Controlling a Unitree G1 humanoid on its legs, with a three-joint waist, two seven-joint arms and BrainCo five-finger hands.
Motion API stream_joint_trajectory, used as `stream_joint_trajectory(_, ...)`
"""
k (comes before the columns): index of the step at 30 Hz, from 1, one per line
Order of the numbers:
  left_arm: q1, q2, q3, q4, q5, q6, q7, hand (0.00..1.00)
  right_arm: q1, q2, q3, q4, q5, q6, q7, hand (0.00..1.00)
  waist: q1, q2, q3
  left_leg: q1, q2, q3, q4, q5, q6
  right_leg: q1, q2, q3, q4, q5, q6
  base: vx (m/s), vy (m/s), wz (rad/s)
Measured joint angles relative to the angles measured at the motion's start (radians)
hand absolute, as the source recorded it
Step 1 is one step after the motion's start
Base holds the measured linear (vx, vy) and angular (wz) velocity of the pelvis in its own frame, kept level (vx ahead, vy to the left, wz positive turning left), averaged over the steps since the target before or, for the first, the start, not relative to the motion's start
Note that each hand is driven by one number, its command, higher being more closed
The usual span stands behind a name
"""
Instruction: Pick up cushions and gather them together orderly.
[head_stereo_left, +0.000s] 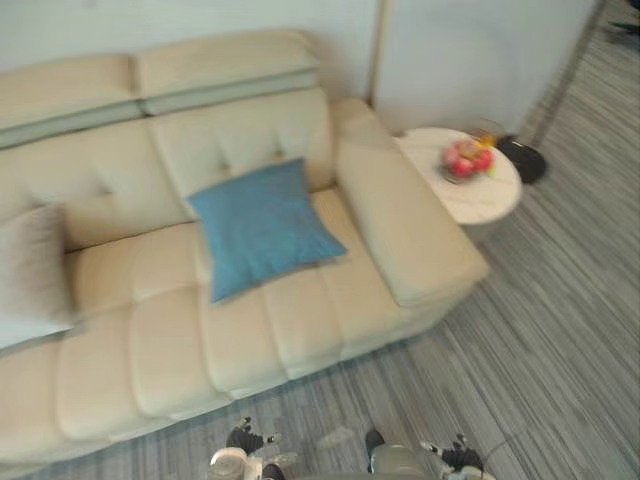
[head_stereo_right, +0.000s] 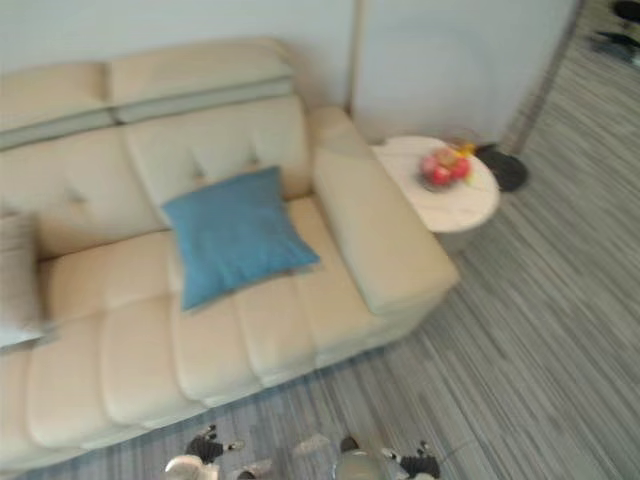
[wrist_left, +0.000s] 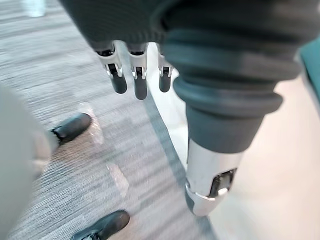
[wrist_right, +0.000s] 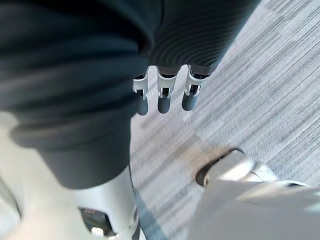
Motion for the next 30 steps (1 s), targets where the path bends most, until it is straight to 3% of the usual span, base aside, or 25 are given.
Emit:
stream_joint_trajectory(1, -0.004, 0.012, 0.003, -0.015, 0.0, -0.001, 0.001, 0.0, 0.003, 0.001, 0.007, 0.002, -0.002, 0.0, -0.001, 0.0, -0.004, -0.009, -0.001, 0.003, 0.015, 0.029, 0.028, -0.003, -0.004, 0.001, -0.027, -0.094, 0.006, 0.02, -0.004, 0.02, -0.12, -0.8)
stream_joint_trajectory(3, -0.021, 0.021, 0.018, -0.031, 0.0, -0.003, 0.001, 0.0, 0.004, -0.012, 0.026, 0.011, -0.008, -0.001, -0.004, 0.0, -0.01, -0.003, 0.0, 0.011, 0.044, 0.08, 0.081, -0.009, -0.004, 0.003, -0.008, -0.131, 0.016, 0.035, -0.019, 0.02, -0.136, -0.64)
stream_joint_trajectory(5, -0.032, 0.003, 0.031, -0.038, -0.002, -0.007, 0.0, 0.0, -0.001, -0.052, 0.07, 0.024, -0.009, 0.0, -0.004, 0.0, -0.011, 0.015, 0.001, 0.012, 0.072, 0.159, 0.129, -0.013, 0.009, 0.003, 0.024, -0.127, -0.007, 0.059, -0.053, -0.04, -0.114, -0.68)
stream_joint_trajectory(7, -0.033, -0.005, 0.049, -0.037, -0.003, -0.008, 0.001, 0.0, -0.013, -0.069, 0.09, 0.039, -0.01, 0.003, -0.003, 0.0, -0.011, 0.028, 0.004, 0.012, 0.087, 0.197, 0.149, -0.012, 0.01, 0.014, 0.04, -0.125, -0.057, 0.066, -0.057, -0.05, -0.08, -0.53)
stream_joint_trajectory(10, 0.015, -0.013, 0.085, -0.027, -0.003, 0.0, 0.001, 0.0, -0.019, -0.073, 0.103, 0.054, -0.042, 0.013, -0.002, 0.0, -0.01, 0.019, 0.008, 0.046, 0.149, 0.249, 0.226, 0.007, 0.008, 0.108, 0.1, -0.093, -0.228, 0.133, -0.059, -0.05, -0.124, -0.46)
stream_joint_trajectory(11, 0.033, -0.012, 0.107, -0.024, -0.003, 0.007, 0.001, 0.0, -0.022, -0.07, 0.109, 0.054, -0.047, 0.012, -0.001, 0.0, -0.01, 0.018, 0.008, 0.054, 0.172, 0.266, 0.257, 0.007, 0.008, 0.113, 0.114, -0.09, -0.246, 0.129, -0.069, -0.06, -0.087, -0.71)
stream_joint_trajectory(12, 0.054, -0.018, 0.129, -0.014, -0.003, 0.015, 0.001, 0.0, -0.023, -0.067, 0.112, 0.054, -0.048, 0.012, 0.001, 0.0, -0.008, 0.017, 0.009, 0.064, 0.203, 0.271, 0.299, 0.007, 0.008, 0.121, 0.13, -0.089, -0.249, 0.128, -0.078, -0.04, -0.096, -0.72)
stream_joint_trajectory(14, 0.088, -0.016, 0.155, 0.002, -0.002, 0.028, 0.002, 0.0, -0.021, -0.065, 0.118, 0.055, -0.047, 0.009, 0.005, 0.0, -0.007, 0.008, 0.008, 0.051, 0.275, 0.177, 0.441, 0.012, 0.018, 0.139, 0.176, -0.014, -0.217, 0.136, -0.108, 0.08, -0.107, -0.96)
stream_joint_trajectory(15, 0.101, -0.025, 0.154, 0.013, -0.005, 0.031, 0.002, 0.0, -0.028, -0.072, 0.118, 0.055, -0.044, 0.006, 0.006, 0.0, -0.002, 0.004, 0.013, 0.017, 0.258, -0.013, 0.503, -0.041, 0.054, 0.14, 0.188, 0.059, -0.195, 0.129, -0.121, 0.1, -0.026, -1.56)
stream_joint_trajectory(16, 0.093, -0.04, 0.15, 0.011, -0.015, 0.03, 0.003, 0.0, -0.041, -0.084, 0.117, 0.058, -0.044, 0.0, 0.007, 0.0, 0.003, 0.005, 0.026, 0.005, 0.179, -0.178, 0.499, -0.149, 0.053, 0.143, 0.196, 0.129, -0.186, 0.127, -0.126, 0.07, 0.013, -1.87)
stream_joint_trajectory(18, 0.081, -0.046, 0.108, 0.01, -0.017, 0.024, 0.003, 0.0, -0.046, -0.09, 0.099, 0.068, -0.044, 0.0, 0.009, 0.0, 0.012, 0.011, 0.037, -0.006, 0.061, -0.338, 0.498, -0.251, 0.053, 0.161, 0.22, 0.249, -0.179, 0.124, -0.124, 0.02, 0.047, -1.97)
stream_joint_trajectory(21, 0.067, -0.082, 0.098, -0.007, -0.021, 0.006, -0.005, 0.0, -0.003, -0.105, 0.06, 0.07, -0.036, 0.007, 0.008, 0.0, 0.005, 0.036, 0.036, -0.064, -0.05, -0.457, 0.485, -0.295, 0.056, 0.172, 0.27, 0.401, -0.16, 0.121, -0.116, -0.03, 0.133, -1.79)
stream_joint_trajectory(23, 0.069, -0.103, 0.103, -0.011, -0.021, -0.002, -0.006, 0.0, 0.022, -0.107, 0.054, 0.069, -0.036, 0.012, 0.008, 0.0, 0.011, 0.056, 0.029, -0.086, -0.083, -0.541, 0.404, -0.296, 0.056, 0.171, 0.305, 0.464, -0.158, 0.123, -0.113, -0.13, 0.194, -1.81)
stream_joint_trajectory(25, 0.071, -0.118, 0.126, -0.009, -0.021, -0.001, -0.008, 0.0, 0.061, -0.085, 0.05, 0.055, -0.036, 0.017, 0.008, 0.0, 0.022, 0.083, 0.01, -0.086, -0.072, -0.515, 0.37, -0.31, 0.087, 0.155, 0.343, 0.508, -0.12, 0.136, -0.091, -0.06, 0.156, -1.57)
stream_joint_trajectory(27, 0.061, -0.123, 0.126, -0.022, -0.023, -0.002, -0.015, 0.0, 0.074, -0.071, 0.042, 0.048, -0.036, 0.032, 0.009, 0.0, 0.03, 0.059, 0.008, -0.075, -0.071, -0.414, 0.348, -0.308, 0.091, 0.081, 0.352, 0.514, -0.012, 0.099, -0.091, 0.06, 0.107, -1.03)
stream_joint_trajectory(29, 0.064, -0.137, 0.126, -0.024, -0.023, 0.001, -0.02, 0.0, 0.071, -0.069, 0.054, 0.03, -0.036, 0.032, 0.009, 0.0, 0.045, 0.058, 0.005, -0.055, -0.07, -0.33, 0.331, -0.299, 0.091, 0.032, 0.357, 0.507, 0.069, 0.064, -0.087, 0.1, 0.076, -1.08)
stream_joint_trajectory(30, 0.065, -0.141, 0.125, -0.027, -0.023, 0.002, -0.022, 0.0, 0.07, -0.072, 0.063, 0.011, -0.036, 0.032, 0.009, 0.0, 0.045, 0.059, 0.005, -0.033, -0.065, -0.28, 0.323, -0.3, 0.09, 0.012, 0.349, 0.453, 0.106, 0.03, -0.091, 0.15, 0.069, -1.17)
